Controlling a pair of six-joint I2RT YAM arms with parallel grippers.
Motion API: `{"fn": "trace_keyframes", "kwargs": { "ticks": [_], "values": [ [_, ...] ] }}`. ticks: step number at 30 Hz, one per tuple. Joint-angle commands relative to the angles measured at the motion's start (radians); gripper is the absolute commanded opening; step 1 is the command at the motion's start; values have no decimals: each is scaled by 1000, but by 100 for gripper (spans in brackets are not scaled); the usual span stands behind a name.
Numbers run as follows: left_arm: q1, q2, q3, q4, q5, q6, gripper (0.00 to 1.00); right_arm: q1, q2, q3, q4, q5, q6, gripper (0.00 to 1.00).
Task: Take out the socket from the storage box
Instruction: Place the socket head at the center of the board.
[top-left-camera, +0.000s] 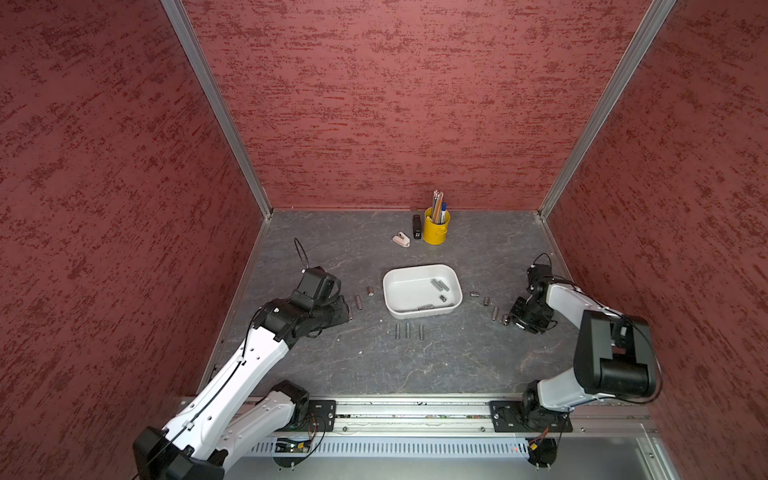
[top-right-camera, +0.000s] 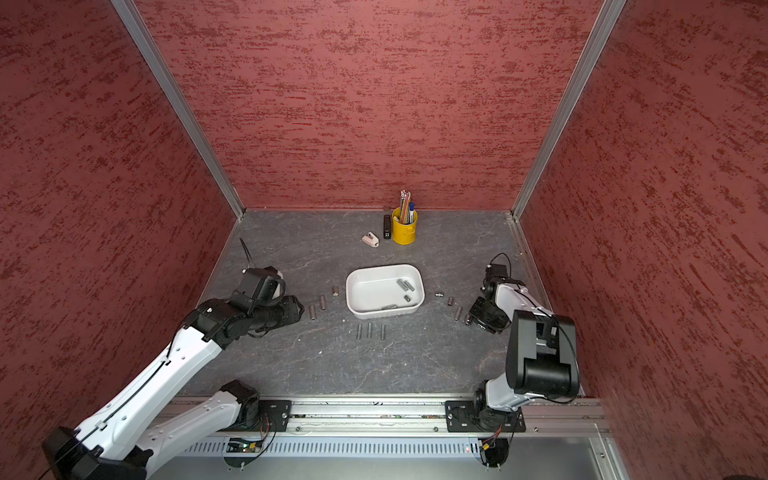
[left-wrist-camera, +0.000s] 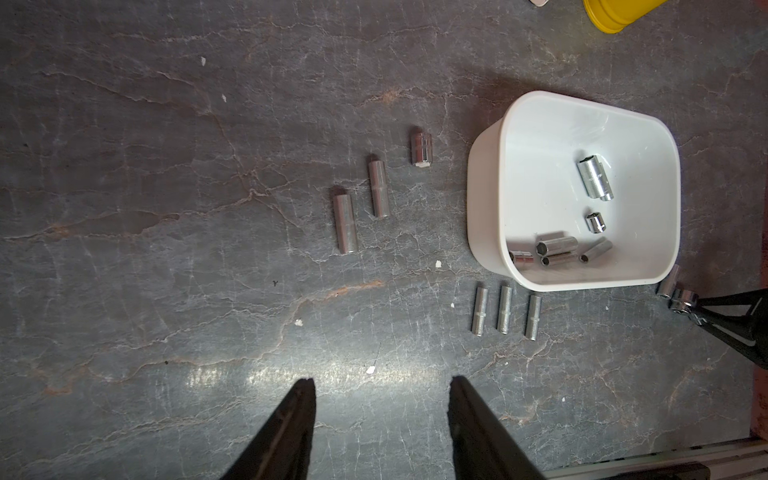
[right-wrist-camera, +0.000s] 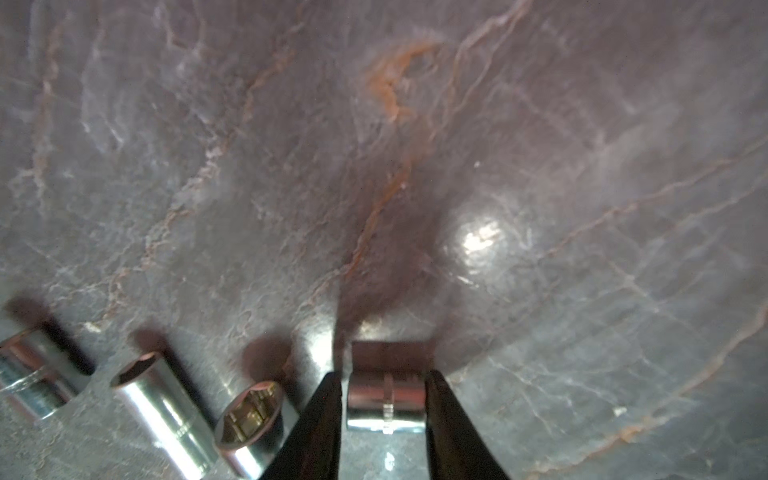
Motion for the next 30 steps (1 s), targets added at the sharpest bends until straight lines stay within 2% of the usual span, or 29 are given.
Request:
{"fn": "trace_keyframes", "kwargs": {
  "ticks": [1, 14, 23, 27, 30],
  "values": [
    [-3, -14, -4, 17, 11, 14, 56, -7, 17, 8, 16, -16, 7, 38],
    [-7, -14, -4, 16, 3, 12, 57, -7, -45, 11, -14, -7, 8, 48],
    [-10, -14, -6, 12, -5, 7, 57, 3, -194, 55, -93, -9, -6, 50],
    [-10, -9, -6, 12, -8, 7, 57, 84, -204, 124, -105, -111, -69, 50],
    [-10, -2, -4, 10, -14, 6, 57, 213, -181, 190, -105, -120, -88, 51]
  ]
}}
